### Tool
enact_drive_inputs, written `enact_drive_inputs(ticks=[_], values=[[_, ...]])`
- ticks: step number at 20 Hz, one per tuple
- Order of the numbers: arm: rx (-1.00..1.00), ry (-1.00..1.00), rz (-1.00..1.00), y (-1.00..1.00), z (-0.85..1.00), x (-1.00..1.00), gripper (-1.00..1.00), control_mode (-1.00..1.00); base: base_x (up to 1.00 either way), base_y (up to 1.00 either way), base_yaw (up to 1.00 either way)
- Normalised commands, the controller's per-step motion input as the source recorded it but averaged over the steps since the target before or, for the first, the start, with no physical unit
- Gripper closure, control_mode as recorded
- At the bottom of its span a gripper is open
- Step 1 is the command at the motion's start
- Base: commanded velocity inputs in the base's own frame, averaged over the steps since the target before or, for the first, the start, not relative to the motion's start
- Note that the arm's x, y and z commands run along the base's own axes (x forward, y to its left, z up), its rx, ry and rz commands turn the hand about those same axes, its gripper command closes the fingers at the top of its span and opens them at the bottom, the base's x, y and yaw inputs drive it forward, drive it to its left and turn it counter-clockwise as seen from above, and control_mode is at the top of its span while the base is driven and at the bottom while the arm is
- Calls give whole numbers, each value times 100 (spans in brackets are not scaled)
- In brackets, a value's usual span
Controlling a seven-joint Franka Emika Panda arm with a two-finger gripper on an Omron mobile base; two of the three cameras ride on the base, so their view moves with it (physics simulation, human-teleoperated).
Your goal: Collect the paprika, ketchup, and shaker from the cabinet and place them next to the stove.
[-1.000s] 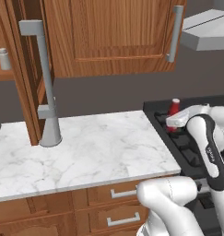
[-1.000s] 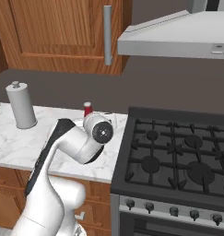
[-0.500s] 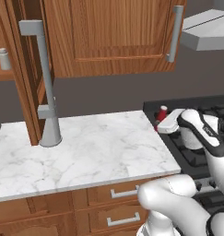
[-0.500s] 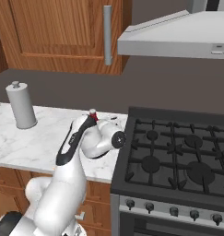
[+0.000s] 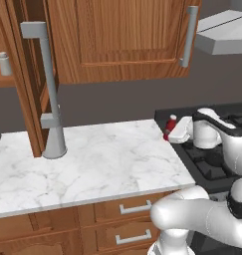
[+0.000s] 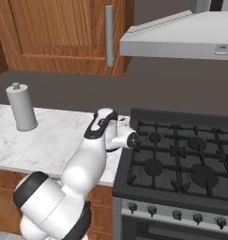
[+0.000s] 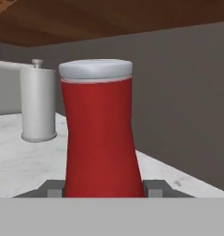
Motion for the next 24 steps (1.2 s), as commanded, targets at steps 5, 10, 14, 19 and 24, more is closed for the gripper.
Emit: enact_drive_inputs(ticks=[5, 10, 14, 19, 24], values=[[-4, 14, 8, -4, -24, 54, 100, -100, 0, 0, 0], [0, 9, 9, 0, -42, 52, 100, -100, 0, 0, 0], [0, 0, 10, 0, -50, 37, 100, -100, 0, 0, 0], [0, 0, 10, 0, -41, 21, 100, -100, 0, 0, 0], [0, -1, 9, 0, -28, 14, 100, -100, 0, 0, 0]])
